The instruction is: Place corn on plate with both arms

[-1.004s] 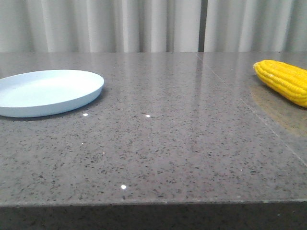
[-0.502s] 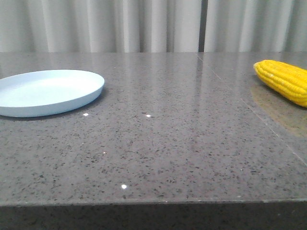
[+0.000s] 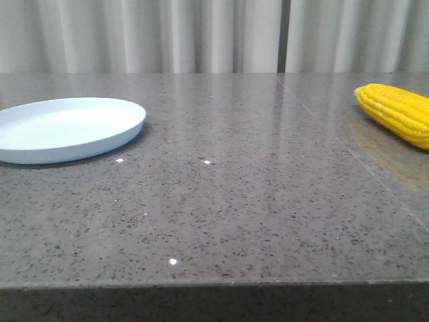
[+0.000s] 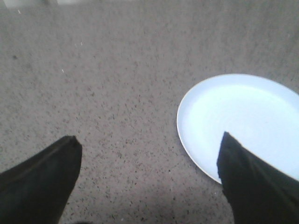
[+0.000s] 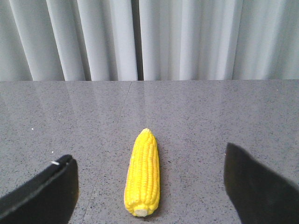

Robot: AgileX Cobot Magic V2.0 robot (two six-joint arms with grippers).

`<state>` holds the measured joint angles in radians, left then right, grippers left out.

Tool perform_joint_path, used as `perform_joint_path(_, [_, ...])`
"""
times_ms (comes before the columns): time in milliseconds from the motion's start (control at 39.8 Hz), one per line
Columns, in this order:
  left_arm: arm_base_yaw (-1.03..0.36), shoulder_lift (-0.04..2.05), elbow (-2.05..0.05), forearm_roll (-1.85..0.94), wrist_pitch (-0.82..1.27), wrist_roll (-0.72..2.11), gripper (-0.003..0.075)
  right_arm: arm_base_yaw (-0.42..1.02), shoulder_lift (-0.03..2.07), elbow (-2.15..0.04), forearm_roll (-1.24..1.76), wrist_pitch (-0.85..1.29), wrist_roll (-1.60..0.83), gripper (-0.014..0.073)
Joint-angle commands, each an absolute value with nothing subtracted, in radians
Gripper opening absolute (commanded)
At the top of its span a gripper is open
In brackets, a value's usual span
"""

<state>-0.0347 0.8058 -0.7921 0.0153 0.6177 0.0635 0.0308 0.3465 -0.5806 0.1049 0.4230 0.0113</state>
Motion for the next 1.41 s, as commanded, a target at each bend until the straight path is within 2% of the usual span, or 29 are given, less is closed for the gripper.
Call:
perform_joint_path(0, [-0.04, 0.917, -0.896, -0.037, 0.648, 0.104, 0.0565, 0.024, 0.362, -0.615, 0.097, 0.348, 0.0, 0.0652])
perform_joint_path(427, [-0.083, 1.317, -1.063, -0.108, 0.728, 0.128, 0.0564, 0.024, 0.362, -0.615, 0.097, 0.348, 0.0, 0.0652])
perform_joint_path(929, [-0.12, 1.556, -1.172, -0.108, 0.713, 0.126, 0.0551, 0.024, 0.362, -0.615, 0.097, 0.348, 0.0, 0.0652])
perform_joint_path(979, [-0.12, 1.564, -1.172, -0.108, 0.713, 0.126, 0.0515, 0.024, 0.362, -0.615, 0.097, 0.348, 0.0, 0.0652])
perform_joint_path(1105, [-0.12, 1.571, -1.173, -0.11, 0.713, 0.126, 0.0367, 0.024, 0.362, -0.615, 0.097, 0.348, 0.0, 0.0652])
perform_joint_path(1331, [-0.12, 1.571, -1.176, -0.11, 0.708, 0.126, -0.0006, 0.024, 0.362, -0.615, 0.097, 0.348, 0.0, 0.0652])
perform_joint_path(1381, [-0.12, 1.571, -1.176, -0.11, 0.699, 0.126, -0.002, 0.024, 0.362, -0.615, 0.097, 0.348, 0.0, 0.0652])
